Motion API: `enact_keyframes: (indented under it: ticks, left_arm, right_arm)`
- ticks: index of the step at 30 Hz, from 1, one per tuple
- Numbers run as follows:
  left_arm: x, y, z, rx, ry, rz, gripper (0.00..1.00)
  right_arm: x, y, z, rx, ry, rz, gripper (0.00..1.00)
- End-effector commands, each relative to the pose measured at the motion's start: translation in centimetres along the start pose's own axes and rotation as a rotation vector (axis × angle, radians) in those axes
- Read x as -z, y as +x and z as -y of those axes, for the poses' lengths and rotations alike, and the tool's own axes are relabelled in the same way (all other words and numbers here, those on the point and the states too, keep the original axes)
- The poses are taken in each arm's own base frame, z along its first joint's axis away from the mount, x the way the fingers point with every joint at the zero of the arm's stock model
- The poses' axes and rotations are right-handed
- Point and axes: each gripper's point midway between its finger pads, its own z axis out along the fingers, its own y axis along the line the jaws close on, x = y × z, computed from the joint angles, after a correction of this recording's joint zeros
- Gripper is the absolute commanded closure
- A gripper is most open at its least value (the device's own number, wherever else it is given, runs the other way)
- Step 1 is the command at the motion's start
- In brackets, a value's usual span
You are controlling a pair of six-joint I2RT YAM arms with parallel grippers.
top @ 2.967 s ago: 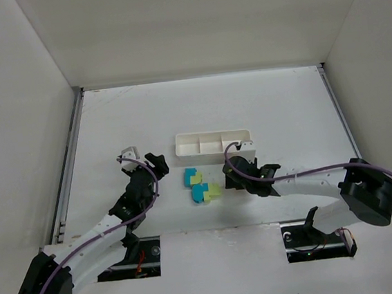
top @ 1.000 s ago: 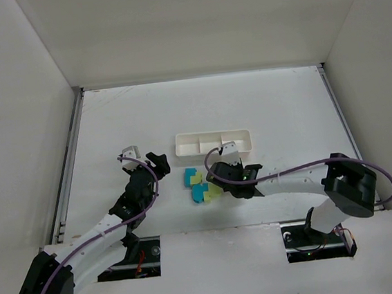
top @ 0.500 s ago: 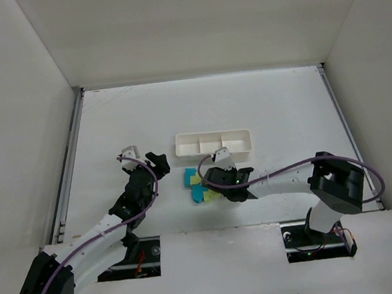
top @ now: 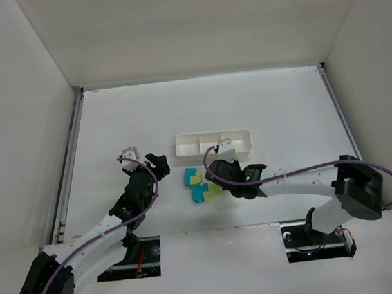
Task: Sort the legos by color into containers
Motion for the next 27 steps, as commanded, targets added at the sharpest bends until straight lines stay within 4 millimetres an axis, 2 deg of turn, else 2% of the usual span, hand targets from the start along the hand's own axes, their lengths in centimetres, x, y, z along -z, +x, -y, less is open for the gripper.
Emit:
enact_keyframes:
  ticks: [1,4,8,11,14,18,20,24,27]
  left_arm:
    - [-0.1,-1.2,0.7,0.043,0.028,0.043,0.38]
    - [-0.1,-1.3,0.3,0.042,0.013,0.048,0.38]
    - [-0.1,-1.5,-0.7,0.060,-0.014,0.056,0.38]
    - [-0.3,-1.4,-1.1,0.068,-0.029,0.051,0.39]
    - [-0.3,-1.3,-1.0,0.071,-0.024,0.042,0.40]
    - [-0.4,-1.1,-1.0,0.074,-0.024,0.037,0.40]
    - [-0.4,-1.0,-0.9,0.074,-0.019,0.030,0.41]
    - [-0.5,-0.8,-0.7,0.072,-0.015,0.020,0.44]
    - [-0.5,-0.7,-0.4,0.067,-0.005,0.014,0.47]
  right_arm:
    - [2.5,-7.1,-3.0,-0.158,-0.185,0.152,0.95]
    - [3.0,-11.4,-5.5,-0.217,-0.308,0.228,0.95]
    - [1.8,-15.9,-8.2,-0.288,-0.406,0.302,0.94]
    - [0.5,-17.9,-10.6,-0.322,-0.487,0.321,0.93]
    - [-1.5,-18.9,-11.6,-0.338,-0.480,0.318,0.93]
    - [-4.0,-18.6,-11.4,-0.372,-0.445,0.292,0.91]
    - [-4.7,-18.6,-11.2,-0.393,-0.437,0.285,0.86]
    - [-4.1,-19.3,-10.9,-0.399,-0.444,0.307,0.61]
    - [-2.6,-19.1,-8.8,-0.413,-0.423,0.335,0.54]
